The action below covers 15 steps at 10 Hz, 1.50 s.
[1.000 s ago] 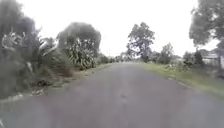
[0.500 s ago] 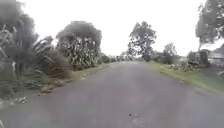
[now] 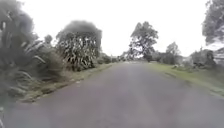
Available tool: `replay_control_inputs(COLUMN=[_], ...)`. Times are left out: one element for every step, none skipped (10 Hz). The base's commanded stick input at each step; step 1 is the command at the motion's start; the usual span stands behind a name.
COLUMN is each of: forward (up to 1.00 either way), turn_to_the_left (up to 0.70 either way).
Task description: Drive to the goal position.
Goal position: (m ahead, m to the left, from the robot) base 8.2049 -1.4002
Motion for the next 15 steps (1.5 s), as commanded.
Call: replay_control_inputs(forward=[1.00,1.00,1.00,1.00,1.00,1.00,1.00,1.00,1.00,1.00,1.00,1.00,1.00,1.00,1.00], turn_to_the_left=[-0.02,0.00,0.00,0.00,0.00,0.00,0.00,0.00,0.00,0.00,0.00,0.00,-0.03,-0.17,-0.31])
